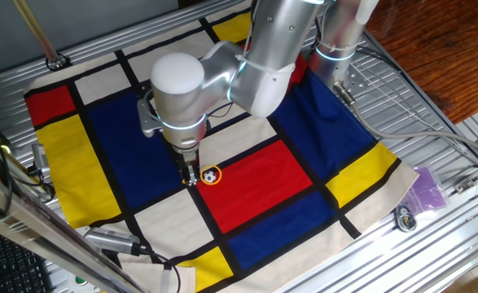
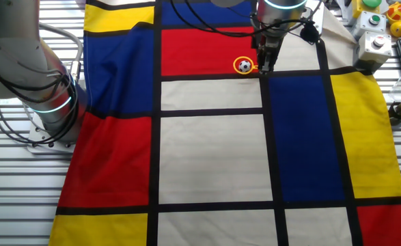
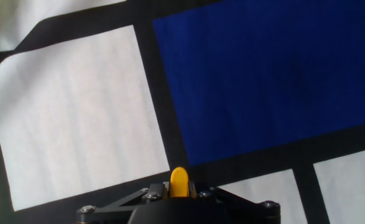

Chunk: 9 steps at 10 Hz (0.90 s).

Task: Attach the bubble ring to the ball

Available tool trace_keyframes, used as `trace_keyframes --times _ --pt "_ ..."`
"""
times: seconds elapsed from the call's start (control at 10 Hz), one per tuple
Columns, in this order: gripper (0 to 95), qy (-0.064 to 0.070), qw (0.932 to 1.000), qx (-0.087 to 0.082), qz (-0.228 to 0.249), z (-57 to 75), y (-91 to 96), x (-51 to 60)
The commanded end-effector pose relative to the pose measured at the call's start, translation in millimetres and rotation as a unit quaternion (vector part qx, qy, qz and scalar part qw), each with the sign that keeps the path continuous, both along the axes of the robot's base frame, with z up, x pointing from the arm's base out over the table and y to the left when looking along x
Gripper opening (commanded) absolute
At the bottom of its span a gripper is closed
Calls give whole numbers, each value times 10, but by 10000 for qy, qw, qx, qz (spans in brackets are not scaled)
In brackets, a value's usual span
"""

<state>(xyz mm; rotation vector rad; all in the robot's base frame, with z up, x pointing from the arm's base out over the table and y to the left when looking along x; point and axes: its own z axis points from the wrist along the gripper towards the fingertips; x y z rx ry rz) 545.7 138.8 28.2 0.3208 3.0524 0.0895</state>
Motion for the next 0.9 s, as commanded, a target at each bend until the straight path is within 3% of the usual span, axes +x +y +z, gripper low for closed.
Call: trace_keyframes --times 0.1,0.9 --pt "0 3 10000 -5 0 3 0 0" --pt "0 -250 9997 -20 -12 -86 15 -23"
